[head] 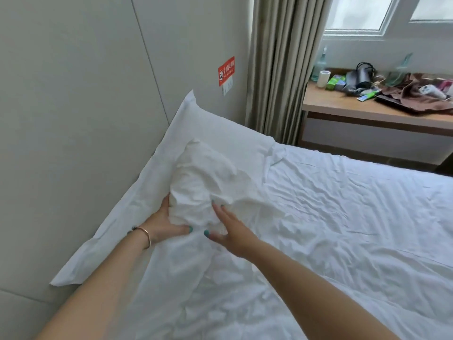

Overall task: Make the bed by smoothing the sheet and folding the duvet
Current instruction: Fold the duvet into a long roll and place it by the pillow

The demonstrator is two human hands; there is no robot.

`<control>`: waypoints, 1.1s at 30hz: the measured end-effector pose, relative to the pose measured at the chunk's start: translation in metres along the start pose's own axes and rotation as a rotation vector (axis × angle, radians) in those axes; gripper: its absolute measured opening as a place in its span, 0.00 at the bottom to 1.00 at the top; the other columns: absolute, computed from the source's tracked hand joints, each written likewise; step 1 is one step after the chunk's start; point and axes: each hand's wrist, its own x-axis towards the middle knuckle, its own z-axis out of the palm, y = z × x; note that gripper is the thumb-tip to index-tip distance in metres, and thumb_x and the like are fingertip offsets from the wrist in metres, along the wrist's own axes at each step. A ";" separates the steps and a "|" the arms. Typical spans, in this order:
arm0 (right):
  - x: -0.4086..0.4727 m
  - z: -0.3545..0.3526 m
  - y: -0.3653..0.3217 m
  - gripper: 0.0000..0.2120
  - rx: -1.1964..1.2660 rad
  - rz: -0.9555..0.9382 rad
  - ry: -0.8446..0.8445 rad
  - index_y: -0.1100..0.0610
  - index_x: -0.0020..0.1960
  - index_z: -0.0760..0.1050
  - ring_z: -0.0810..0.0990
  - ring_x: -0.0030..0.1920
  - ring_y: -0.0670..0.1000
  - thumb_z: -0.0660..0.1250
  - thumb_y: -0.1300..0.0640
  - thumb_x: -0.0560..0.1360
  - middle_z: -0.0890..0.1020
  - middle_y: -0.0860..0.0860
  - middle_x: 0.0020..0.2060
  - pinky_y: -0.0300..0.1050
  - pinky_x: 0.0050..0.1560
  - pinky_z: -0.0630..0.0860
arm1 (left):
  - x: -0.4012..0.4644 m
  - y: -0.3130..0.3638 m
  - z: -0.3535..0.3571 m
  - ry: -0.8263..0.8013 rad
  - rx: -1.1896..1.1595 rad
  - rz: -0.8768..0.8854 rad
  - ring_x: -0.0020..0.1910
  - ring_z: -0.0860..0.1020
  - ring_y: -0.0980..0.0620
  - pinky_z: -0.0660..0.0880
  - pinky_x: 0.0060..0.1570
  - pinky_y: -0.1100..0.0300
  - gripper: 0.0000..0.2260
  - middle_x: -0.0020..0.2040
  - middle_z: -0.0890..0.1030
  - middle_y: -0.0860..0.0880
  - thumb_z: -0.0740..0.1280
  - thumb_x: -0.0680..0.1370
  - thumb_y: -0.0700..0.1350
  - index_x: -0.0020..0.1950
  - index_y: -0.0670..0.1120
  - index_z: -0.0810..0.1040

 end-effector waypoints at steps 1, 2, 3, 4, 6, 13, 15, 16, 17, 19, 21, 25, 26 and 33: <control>-0.013 -0.011 0.001 0.39 0.137 -0.005 0.051 0.37 0.77 0.42 0.50 0.78 0.49 0.63 0.38 0.76 0.48 0.45 0.78 0.50 0.75 0.55 | -0.015 0.016 -0.001 -0.118 -0.027 0.041 0.65 0.69 0.54 0.68 0.54 0.68 0.51 0.67 0.65 0.58 0.77 0.69 0.48 0.77 0.57 0.42; -0.028 -0.023 0.003 0.38 0.227 -0.012 0.087 0.35 0.76 0.43 0.52 0.77 0.49 0.64 0.38 0.76 0.50 0.45 0.78 0.49 0.75 0.56 | -0.028 0.033 0.003 -0.210 -0.035 0.078 0.64 0.68 0.56 0.67 0.52 0.73 0.50 0.67 0.63 0.59 0.76 0.71 0.46 0.77 0.57 0.40; -0.046 -0.034 0.008 0.38 0.287 -0.013 0.106 0.32 0.75 0.44 0.56 0.76 0.49 0.65 0.37 0.75 0.51 0.45 0.78 0.50 0.75 0.60 | -0.039 0.052 0.014 -0.280 -0.033 0.123 0.65 0.67 0.58 0.68 0.50 0.77 0.49 0.68 0.62 0.59 0.74 0.73 0.43 0.77 0.57 0.38; -0.066 -0.044 0.015 0.38 0.320 -0.008 0.114 0.29 0.74 0.44 0.60 0.74 0.49 0.66 0.37 0.74 0.53 0.44 0.78 0.51 0.73 0.63 | -0.046 0.070 0.030 -0.336 -0.026 0.167 0.65 0.67 0.58 0.68 0.50 0.78 0.49 0.69 0.62 0.58 0.73 0.73 0.41 0.77 0.57 0.37; -0.108 -0.063 0.037 0.42 0.344 0.005 0.133 0.28 0.73 0.42 0.59 0.75 0.47 0.67 0.33 0.70 0.52 0.42 0.78 0.51 0.74 0.62 | -0.055 0.109 0.075 -0.459 -0.041 0.241 0.65 0.70 0.58 0.71 0.54 0.73 0.49 0.71 0.63 0.55 0.72 0.72 0.40 0.76 0.60 0.38; -0.276 -0.126 0.162 0.59 0.346 0.220 0.239 0.33 0.75 0.38 0.61 0.74 0.44 0.78 0.35 0.61 0.50 0.35 0.77 0.51 0.72 0.65 | -0.090 0.228 0.267 -0.771 -0.004 0.406 0.71 0.62 0.55 0.65 0.69 0.59 0.48 0.74 0.57 0.58 0.68 0.65 0.46 0.74 0.68 0.42; -0.322 -0.143 0.189 0.58 0.340 0.282 0.235 0.33 0.76 0.42 0.68 0.70 0.44 0.79 0.36 0.60 0.52 0.32 0.75 0.47 0.68 0.71 | -0.106 0.246 0.323 -0.781 -0.066 0.410 0.69 0.65 0.55 0.68 0.64 0.65 0.46 0.73 0.60 0.56 0.69 0.66 0.45 0.75 0.68 0.46; -0.343 -0.149 0.201 0.55 0.350 0.314 0.230 0.33 0.76 0.44 0.70 0.67 0.44 0.78 0.37 0.61 0.53 0.31 0.74 0.43 0.65 0.73 | -0.113 0.251 0.353 -0.708 -0.132 0.407 0.67 0.66 0.55 0.68 0.59 0.71 0.44 0.72 0.62 0.55 0.69 0.69 0.42 0.75 0.66 0.49; -0.362 -0.152 0.215 0.53 0.382 0.357 0.225 0.33 0.76 0.46 0.72 0.65 0.43 0.78 0.39 0.63 0.54 0.31 0.73 0.40 0.62 0.74 | -0.122 0.254 0.383 -0.589 -0.217 0.382 0.66 0.67 0.56 0.67 0.56 0.75 0.41 0.71 0.63 0.55 0.69 0.71 0.40 0.76 0.63 0.52; -0.392 -0.148 0.246 0.46 0.452 0.450 0.213 0.35 0.76 0.53 0.77 0.59 0.42 0.76 0.42 0.66 0.60 0.35 0.72 0.37 0.56 0.75 | -0.138 0.253 0.443 -0.333 -0.355 0.248 0.67 0.68 0.55 0.67 0.60 0.70 0.36 0.72 0.65 0.53 0.68 0.74 0.38 0.76 0.59 0.57; -0.416 -0.125 0.279 0.38 0.511 0.540 0.179 0.38 0.74 0.60 0.79 0.56 0.41 0.74 0.41 0.69 0.65 0.41 0.73 0.35 0.52 0.75 | -0.152 0.237 0.504 -0.234 -0.287 0.107 0.65 0.68 0.52 0.67 0.62 0.62 0.37 0.72 0.65 0.48 0.67 0.75 0.38 0.76 0.60 0.55; -0.458 -0.067 0.329 0.48 0.656 0.613 0.137 0.43 0.76 0.58 0.77 0.61 0.44 0.73 0.33 0.61 0.62 0.44 0.75 0.40 0.58 0.75 | -0.179 0.207 0.587 -0.308 0.404 0.046 0.64 0.65 0.43 0.67 0.64 0.53 0.40 0.70 0.57 0.44 0.66 0.75 0.49 0.75 0.65 0.41; -0.465 -0.056 0.337 0.53 0.689 0.606 0.152 0.44 0.77 0.57 0.74 0.65 0.47 0.73 0.30 0.58 0.60 0.45 0.75 0.42 0.62 0.74 | -0.183 0.204 0.592 -0.286 0.623 0.113 0.63 0.63 0.42 0.67 0.62 0.51 0.43 0.69 0.54 0.45 0.66 0.73 0.56 0.74 0.65 0.37; -0.480 -0.014 0.338 0.51 0.846 0.554 0.183 0.28 0.70 0.46 0.75 0.51 0.45 0.70 0.25 0.55 0.61 0.52 0.72 0.36 0.48 0.75 | -0.166 0.190 0.568 -0.377 0.557 0.185 0.51 0.78 0.43 0.76 0.51 0.53 0.41 0.61 0.74 0.44 0.66 0.74 0.48 0.75 0.66 0.42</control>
